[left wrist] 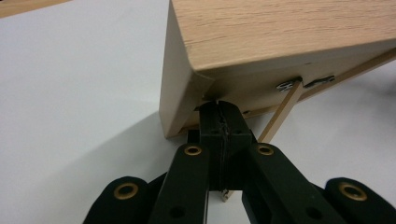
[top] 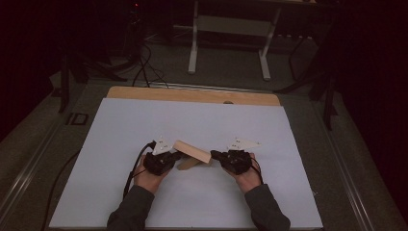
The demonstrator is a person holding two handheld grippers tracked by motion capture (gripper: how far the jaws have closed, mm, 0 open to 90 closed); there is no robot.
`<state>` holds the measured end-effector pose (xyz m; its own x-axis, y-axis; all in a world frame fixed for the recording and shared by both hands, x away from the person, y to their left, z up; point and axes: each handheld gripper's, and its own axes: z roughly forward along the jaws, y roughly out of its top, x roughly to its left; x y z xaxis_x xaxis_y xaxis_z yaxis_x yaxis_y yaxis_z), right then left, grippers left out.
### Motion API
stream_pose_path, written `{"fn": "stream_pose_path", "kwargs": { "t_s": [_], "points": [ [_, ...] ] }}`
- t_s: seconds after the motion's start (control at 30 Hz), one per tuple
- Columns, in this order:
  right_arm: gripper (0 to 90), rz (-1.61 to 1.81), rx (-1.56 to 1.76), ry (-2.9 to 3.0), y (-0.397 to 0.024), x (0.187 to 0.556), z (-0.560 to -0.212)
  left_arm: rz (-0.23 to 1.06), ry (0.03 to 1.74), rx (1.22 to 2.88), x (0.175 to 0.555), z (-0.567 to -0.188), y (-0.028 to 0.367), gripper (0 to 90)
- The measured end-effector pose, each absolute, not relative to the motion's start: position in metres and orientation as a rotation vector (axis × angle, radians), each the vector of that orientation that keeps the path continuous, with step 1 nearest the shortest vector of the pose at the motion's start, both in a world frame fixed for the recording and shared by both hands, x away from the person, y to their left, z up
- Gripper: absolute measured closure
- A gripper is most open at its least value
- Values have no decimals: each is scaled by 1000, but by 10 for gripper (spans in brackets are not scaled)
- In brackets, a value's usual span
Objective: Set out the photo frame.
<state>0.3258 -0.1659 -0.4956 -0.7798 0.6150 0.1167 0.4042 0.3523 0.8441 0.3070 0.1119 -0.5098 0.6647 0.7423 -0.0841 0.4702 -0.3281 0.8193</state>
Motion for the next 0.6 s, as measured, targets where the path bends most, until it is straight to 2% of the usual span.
{"fn": "stream_pose_path", "kwargs": {
  "t_s": [0.6],
  "points": [
    [896, 1383, 875, 2402, -163, 318, -494, 385, 900, 1989, 301, -500, 101, 898]
  ]
}}
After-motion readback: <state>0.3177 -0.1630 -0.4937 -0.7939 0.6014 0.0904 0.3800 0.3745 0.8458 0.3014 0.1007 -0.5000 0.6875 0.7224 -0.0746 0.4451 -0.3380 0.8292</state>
